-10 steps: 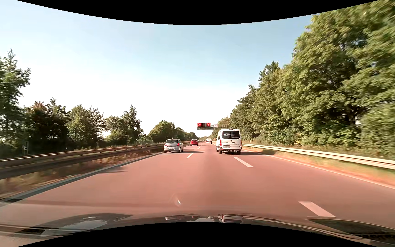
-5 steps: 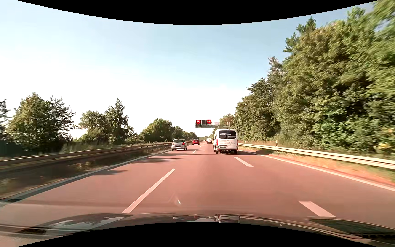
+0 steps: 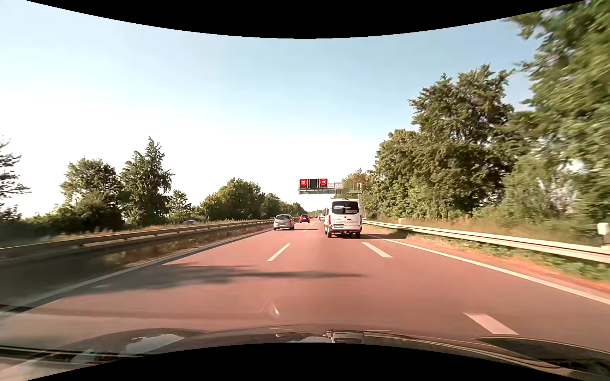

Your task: Follow the waypoints while adhering to traffic rules and regulations

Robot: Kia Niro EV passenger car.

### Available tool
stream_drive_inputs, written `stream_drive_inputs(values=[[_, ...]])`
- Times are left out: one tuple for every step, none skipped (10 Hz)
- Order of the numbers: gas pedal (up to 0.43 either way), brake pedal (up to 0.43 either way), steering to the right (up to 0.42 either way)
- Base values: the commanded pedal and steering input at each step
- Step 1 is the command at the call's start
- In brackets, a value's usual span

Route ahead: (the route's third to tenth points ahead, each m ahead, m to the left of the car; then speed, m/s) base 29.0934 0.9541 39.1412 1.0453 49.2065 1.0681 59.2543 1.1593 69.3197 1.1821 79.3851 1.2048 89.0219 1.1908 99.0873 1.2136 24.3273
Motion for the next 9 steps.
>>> stream_drive_inputs(values=[[0.287, 0.006, -0.001], [0.287, 0.006, 0.0], [0.287, 0.006, 0.0], [0.287, 0.006, 0.0], [0.287, 0.006, 0.0], [0.287, 0.006, 0.0], [0.287, 0.006, 0.0], [0.287, 0.006, 0.0], [0.287, 0.006, 0.0]])
